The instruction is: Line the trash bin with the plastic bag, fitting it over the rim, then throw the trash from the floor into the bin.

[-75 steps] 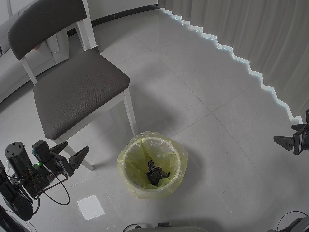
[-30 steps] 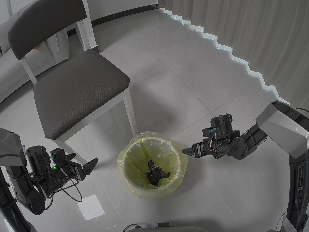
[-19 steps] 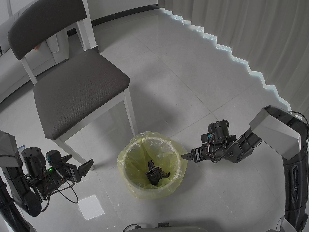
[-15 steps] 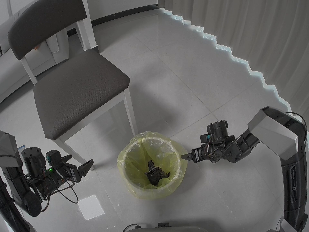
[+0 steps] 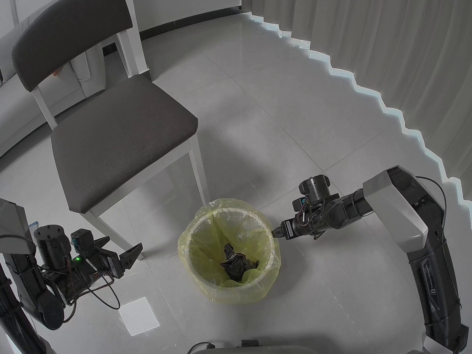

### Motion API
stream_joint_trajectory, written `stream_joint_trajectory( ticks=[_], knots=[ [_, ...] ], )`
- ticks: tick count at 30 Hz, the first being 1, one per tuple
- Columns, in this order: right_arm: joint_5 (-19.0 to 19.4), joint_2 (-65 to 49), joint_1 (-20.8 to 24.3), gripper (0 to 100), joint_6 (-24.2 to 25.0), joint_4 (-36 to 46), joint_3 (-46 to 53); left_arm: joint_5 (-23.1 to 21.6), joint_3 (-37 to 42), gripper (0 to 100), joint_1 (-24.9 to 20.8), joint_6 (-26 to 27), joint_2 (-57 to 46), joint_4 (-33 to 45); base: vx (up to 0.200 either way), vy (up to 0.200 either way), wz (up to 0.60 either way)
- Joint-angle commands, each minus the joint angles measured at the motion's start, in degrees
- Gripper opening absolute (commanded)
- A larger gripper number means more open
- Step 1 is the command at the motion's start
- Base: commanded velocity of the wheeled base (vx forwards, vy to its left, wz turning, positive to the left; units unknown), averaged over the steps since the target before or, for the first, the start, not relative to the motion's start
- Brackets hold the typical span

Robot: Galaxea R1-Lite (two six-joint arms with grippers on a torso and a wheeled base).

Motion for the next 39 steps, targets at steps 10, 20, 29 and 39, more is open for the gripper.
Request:
stream_joint_trajectory(
  ticks=[10,20,29,39],
  knots=[
    [-4.73,17.36,-5.45,100,-5.89,21.26,-17.60,0.22,-0.30,100,0.35,0.10,1.11,-1.02,0.000,0.000,0.00],
    [2.30,-3.82,-8.44,100,-5.36,16.51,-5.84,0.13,0.76,100,0.17,-0.25,-0.91,-1.02,0.000,0.000,0.00],
    [3.09,-21.04,-6.86,100,-6.16,-11.44,33.27,0.13,2.34,100,-0.97,-0.43,-3.72,-1.02,0.000,0.000,0.00],
    [2.74,-24.12,0.26,100,-5.72,-37.80,55.94,0.13,2.34,100,-1.76,-0.69,-4.95,-1.02,0.000,0.000,0.00]
  ],
)
